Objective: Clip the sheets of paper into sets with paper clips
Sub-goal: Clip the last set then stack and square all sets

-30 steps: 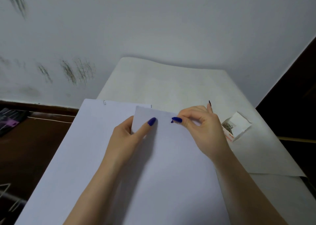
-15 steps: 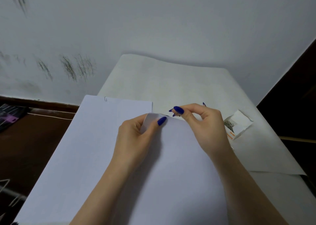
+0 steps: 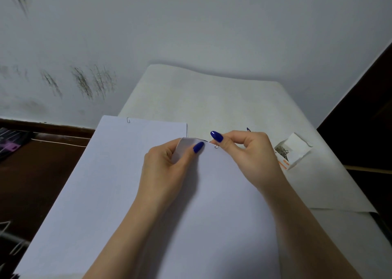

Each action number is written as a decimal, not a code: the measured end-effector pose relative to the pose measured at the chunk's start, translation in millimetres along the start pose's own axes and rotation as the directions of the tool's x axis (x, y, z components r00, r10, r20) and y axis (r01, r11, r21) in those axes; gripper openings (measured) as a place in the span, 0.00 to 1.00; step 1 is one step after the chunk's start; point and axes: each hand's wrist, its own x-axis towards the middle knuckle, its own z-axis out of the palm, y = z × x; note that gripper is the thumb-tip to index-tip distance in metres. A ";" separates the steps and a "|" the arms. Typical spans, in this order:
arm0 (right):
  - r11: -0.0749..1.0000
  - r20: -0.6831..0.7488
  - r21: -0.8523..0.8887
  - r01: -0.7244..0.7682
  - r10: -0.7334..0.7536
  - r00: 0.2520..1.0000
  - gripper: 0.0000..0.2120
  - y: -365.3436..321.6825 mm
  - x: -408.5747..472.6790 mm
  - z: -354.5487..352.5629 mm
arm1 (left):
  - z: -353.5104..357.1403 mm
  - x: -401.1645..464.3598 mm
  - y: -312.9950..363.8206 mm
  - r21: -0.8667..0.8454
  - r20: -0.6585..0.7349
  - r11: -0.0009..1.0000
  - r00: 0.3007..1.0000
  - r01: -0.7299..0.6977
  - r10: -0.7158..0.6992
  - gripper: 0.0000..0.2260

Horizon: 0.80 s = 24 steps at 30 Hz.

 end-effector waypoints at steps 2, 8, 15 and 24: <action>1.000 -0.003 -0.023 0.002 -0.002 1.000 0.14 -0.2 -0.1 -0.3 | 0.3 -0.4 0.7 -0.002 -0.003 1.000 1.000 -0.005 0.005 0.05; 0.996 0.033 -0.086 0.037 -0.035 0.999 0.14 1.2 -0.8 1.3 | 0.6 -1.5 1.9 -0.031 -0.018 0.999 0.999 -0.031 0.031 0.04; 0.995 0.140 -0.089 0.040 -0.027 0.990 0.07 -2.0 -1.0 -2.6 | 0.4 -2.5 3.5 -0.052 -0.023 0.998 0.999 -0.040 0.039 0.05; 0.988 0.217 -0.150 -0.033 0.065 0.974 0.12 -3.0 -3.0 -6.7 | 0.7 -2.7 4.3 -0.083 -0.012 0.996 0.999 -0.032 0.031 0.04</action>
